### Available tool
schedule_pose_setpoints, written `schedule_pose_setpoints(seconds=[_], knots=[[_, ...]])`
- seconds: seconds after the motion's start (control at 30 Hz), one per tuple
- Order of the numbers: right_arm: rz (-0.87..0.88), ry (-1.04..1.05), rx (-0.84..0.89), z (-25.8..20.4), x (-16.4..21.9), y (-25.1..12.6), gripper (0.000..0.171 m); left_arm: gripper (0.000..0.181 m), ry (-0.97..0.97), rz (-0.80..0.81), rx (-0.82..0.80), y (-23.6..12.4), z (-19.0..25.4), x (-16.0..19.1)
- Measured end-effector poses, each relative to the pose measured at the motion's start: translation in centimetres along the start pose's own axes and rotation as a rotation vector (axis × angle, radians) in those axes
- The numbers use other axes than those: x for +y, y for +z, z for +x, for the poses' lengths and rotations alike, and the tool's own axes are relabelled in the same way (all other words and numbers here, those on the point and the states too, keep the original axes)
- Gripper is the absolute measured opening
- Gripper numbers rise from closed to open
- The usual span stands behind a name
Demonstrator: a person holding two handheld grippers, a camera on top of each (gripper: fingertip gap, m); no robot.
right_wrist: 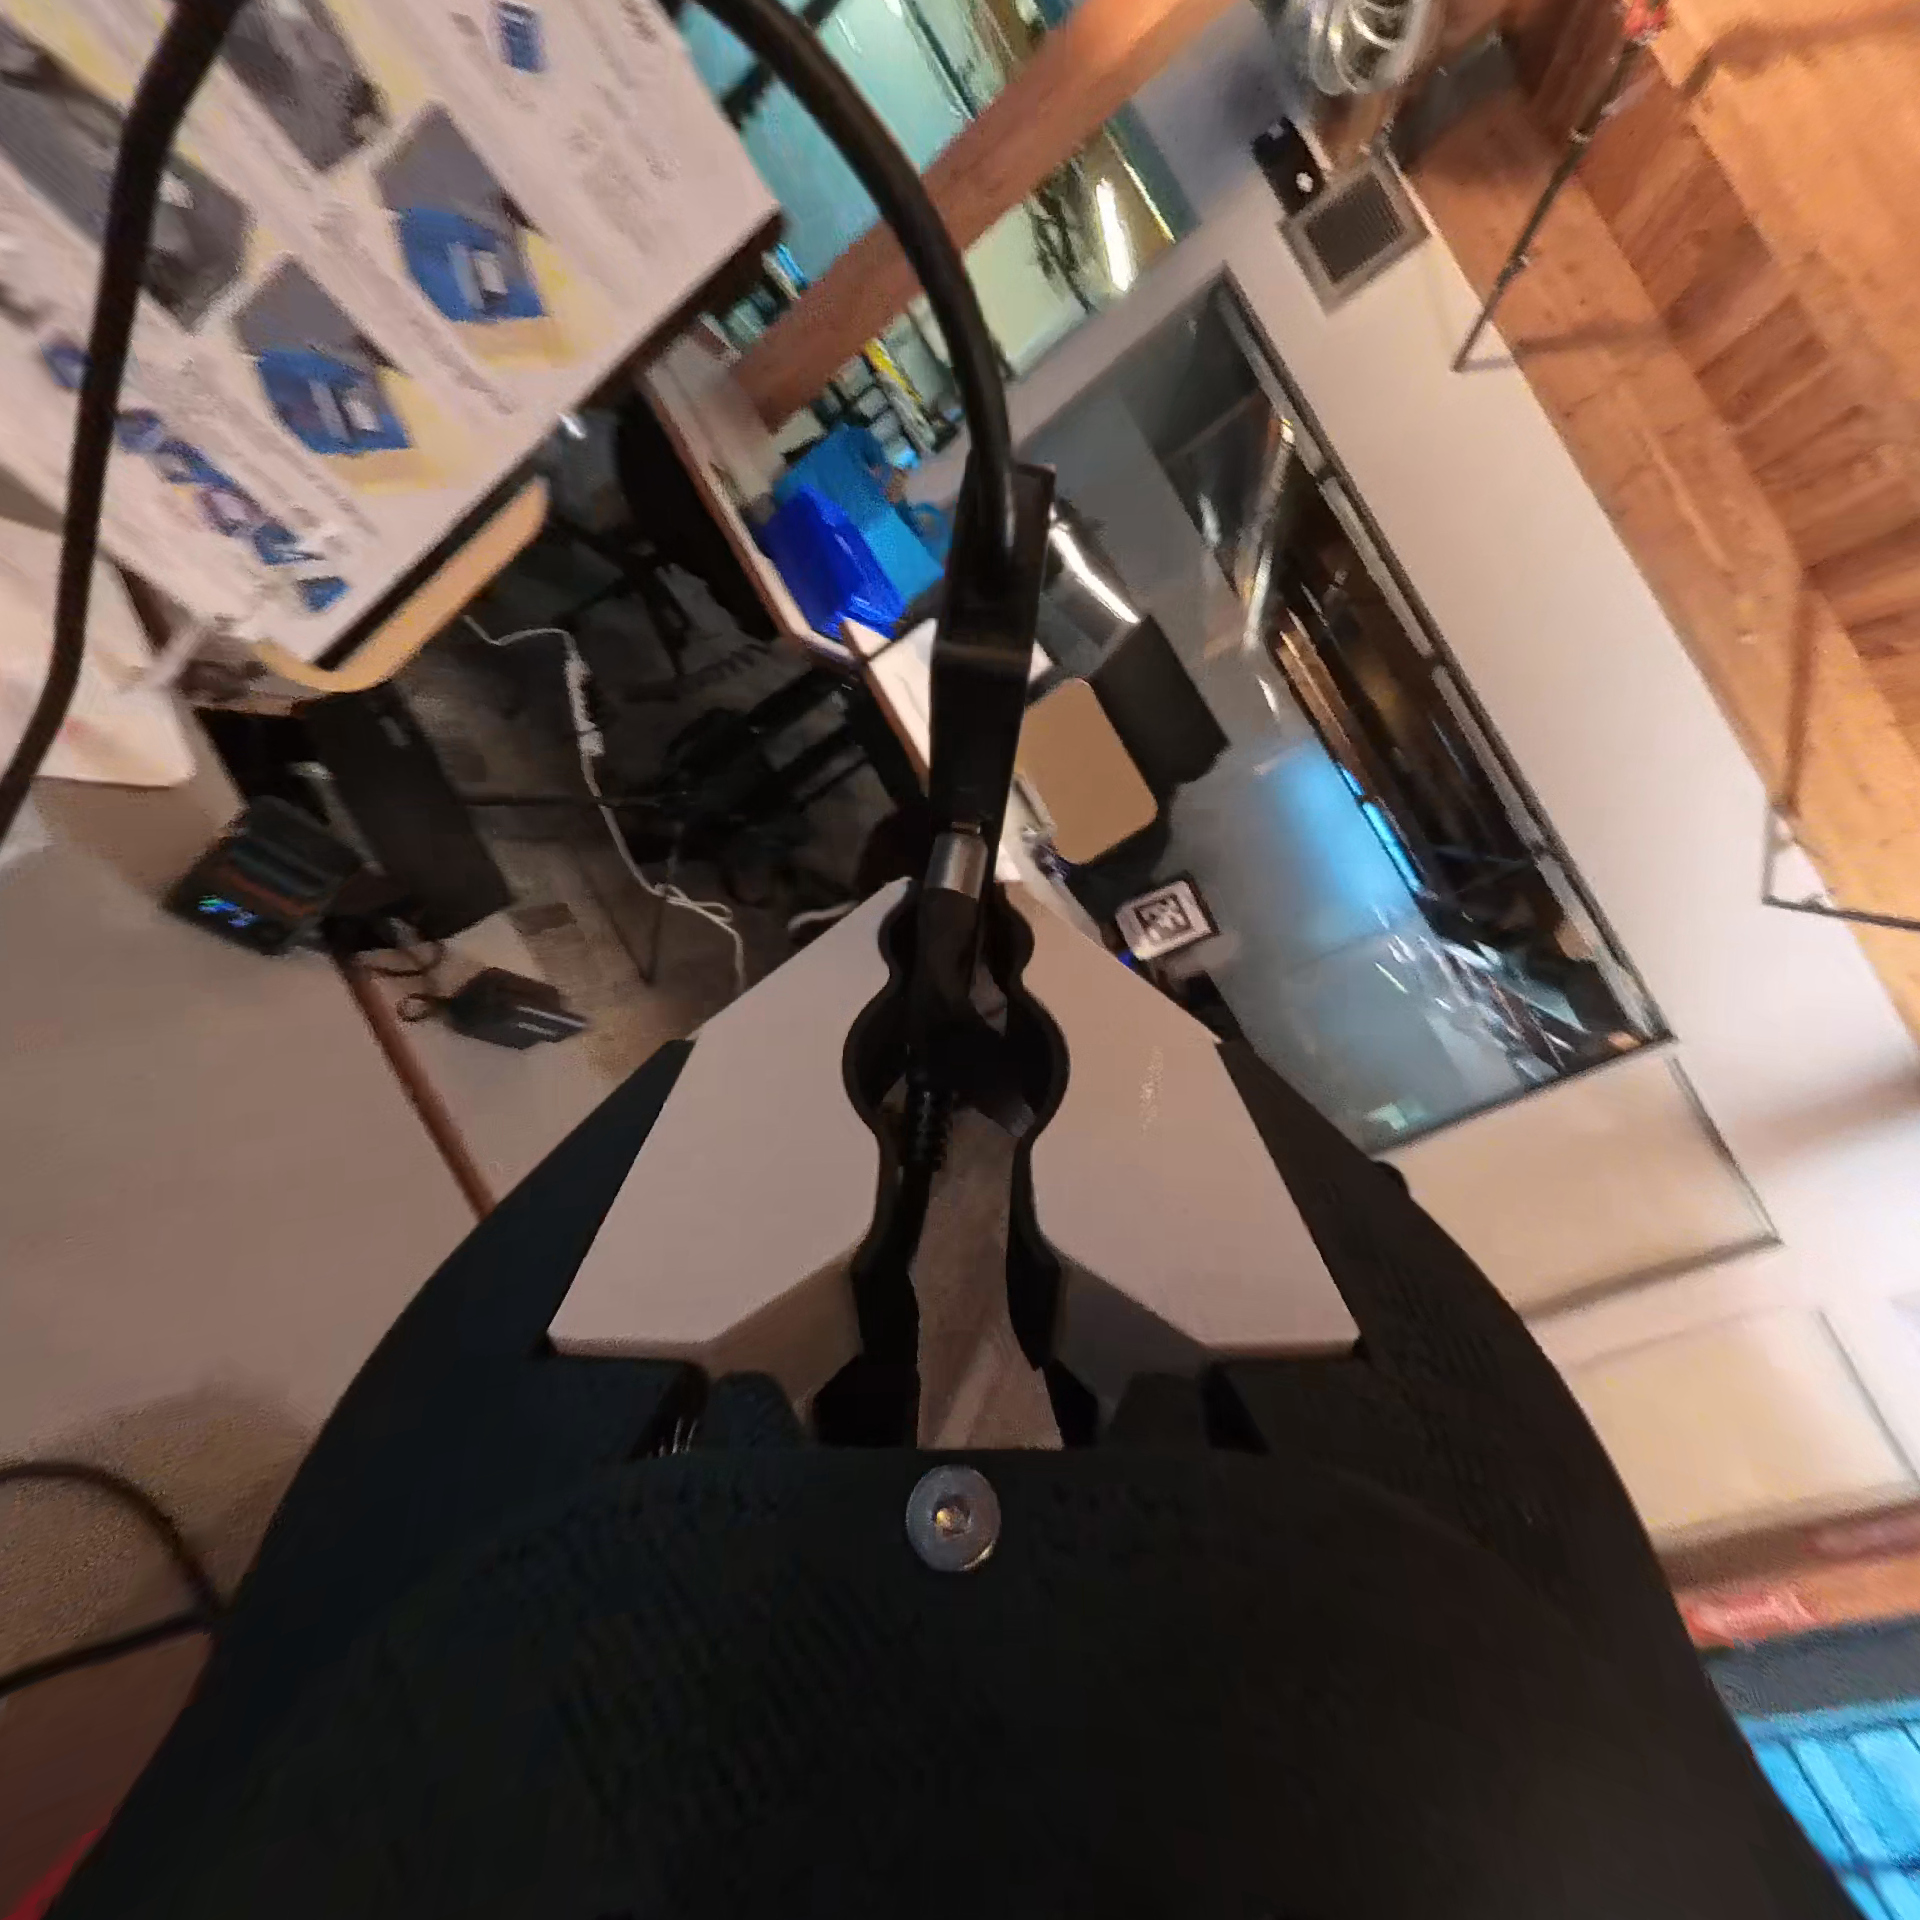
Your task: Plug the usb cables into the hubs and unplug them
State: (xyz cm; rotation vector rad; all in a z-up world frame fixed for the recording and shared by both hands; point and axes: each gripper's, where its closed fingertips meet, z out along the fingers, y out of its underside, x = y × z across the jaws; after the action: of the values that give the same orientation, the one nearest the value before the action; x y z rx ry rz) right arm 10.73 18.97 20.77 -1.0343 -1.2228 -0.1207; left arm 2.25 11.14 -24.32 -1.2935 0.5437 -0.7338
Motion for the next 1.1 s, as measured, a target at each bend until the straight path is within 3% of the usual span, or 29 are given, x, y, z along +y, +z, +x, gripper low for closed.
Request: schedule_pose_setpoints(seconds=[0.23,0.5,0.6,0.7,0.83,1.0,1.1], knots=[[-0.212,-0.004,0.217,11.2,2.4,-1.7,0.010,0.065,-0.026,-0.010,0.002,0.1,-0.2,0.2],[-0.381,0.024,0.371,18.2,8.2,-6.1,0.010,0.065,-0.054,-0.031,0.011,0.2,-0.3,0.7],[-0.465,0.024,0.357,19.1,10.9,-6.4,0.010,0.065,-0.063,-0.037,0.008,0.2,-0.5,0.8],[-0.593,-0.029,0.259,16.6,16.2,-5.1,0.010,0.065,-0.066,-0.041,0.005,0.3,-0.5,0.9],[-0.708,-0.037,0.089,10.0,25.2,-2.7,0.010,0.065,-0.058,-0.051,0.006,0.3,-0.5,1.0],[-0.897,-0.038,-0.261,-2.6,38.0,-1.6,0.010,0.065,-0.043,-0.052,0.003,0.3,-0.6,0.8],[-1.001,-0.043,-0.518,-11.0,43.7,-2.4,0.011,0.065,-0.033,-0.054,0.002,0.3,-0.5,0.8]])
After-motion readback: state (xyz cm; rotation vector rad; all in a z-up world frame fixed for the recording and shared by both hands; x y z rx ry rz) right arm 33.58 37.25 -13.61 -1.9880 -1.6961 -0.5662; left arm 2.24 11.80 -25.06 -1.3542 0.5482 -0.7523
